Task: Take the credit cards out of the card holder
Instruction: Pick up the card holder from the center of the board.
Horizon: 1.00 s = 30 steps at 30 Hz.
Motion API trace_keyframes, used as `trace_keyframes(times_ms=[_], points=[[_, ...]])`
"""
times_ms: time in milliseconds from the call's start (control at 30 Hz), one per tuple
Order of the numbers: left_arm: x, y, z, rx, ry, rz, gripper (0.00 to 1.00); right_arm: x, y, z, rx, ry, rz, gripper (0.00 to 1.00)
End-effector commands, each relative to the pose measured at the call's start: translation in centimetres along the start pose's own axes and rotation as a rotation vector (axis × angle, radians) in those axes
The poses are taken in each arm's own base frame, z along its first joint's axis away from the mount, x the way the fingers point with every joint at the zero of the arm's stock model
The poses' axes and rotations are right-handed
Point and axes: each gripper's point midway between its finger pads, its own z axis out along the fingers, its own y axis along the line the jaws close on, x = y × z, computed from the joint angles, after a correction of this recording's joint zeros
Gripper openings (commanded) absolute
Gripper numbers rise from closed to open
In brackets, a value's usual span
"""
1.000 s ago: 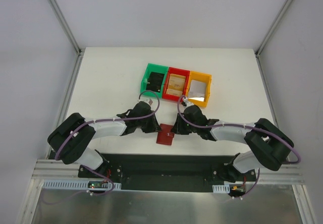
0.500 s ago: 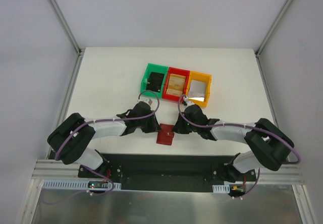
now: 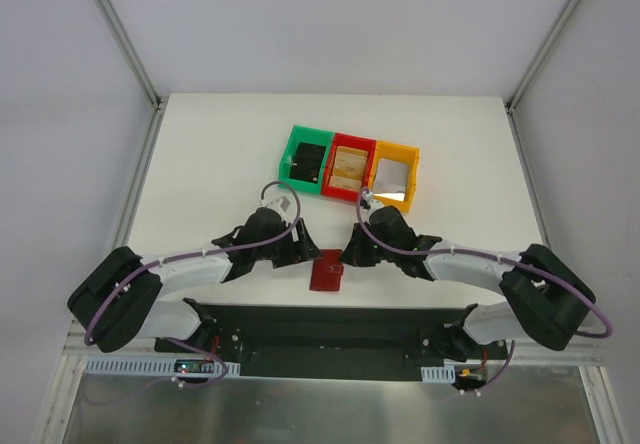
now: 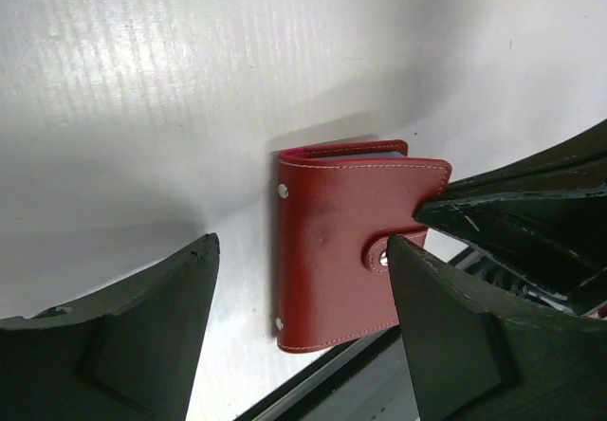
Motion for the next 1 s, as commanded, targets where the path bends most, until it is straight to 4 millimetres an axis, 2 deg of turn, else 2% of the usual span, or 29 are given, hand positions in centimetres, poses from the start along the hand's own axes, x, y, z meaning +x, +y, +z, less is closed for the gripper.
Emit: trace_keyframes(times_ms=[0, 367, 667, 900, 967], points=[[-0.6, -1.0, -0.9, 0.124, -0.033, -0.02, 0.71, -1.0, 2.6, -1.6, -0.082, -0.014, -0.037, 0.0], [0.2, -4.7, -1.5, 0.384, 0.006, 0.009, 0.73, -2.1, 4.8, -3.5, -0.134, -0.016, -0.039, 0.01], [-0.4, -5.9, -1.8, 0.453, 0.001, 0.001, 0.74, -3.1, 5.9, -6.0, -0.133, -0.028, -0.08, 0.0], [-1.7, -7.8, -3.7, 0.588, -0.115, 0.034, 0.77, -4.2, 7.2, -8.4, -0.161, -0.046, -0.091, 0.01], [-2.4, -8.6, -5.0, 0.661, -0.193, 0.055, 0.78, -4.4, 7.8, -9.1, -0.181, -0.047, -0.09, 0.0]])
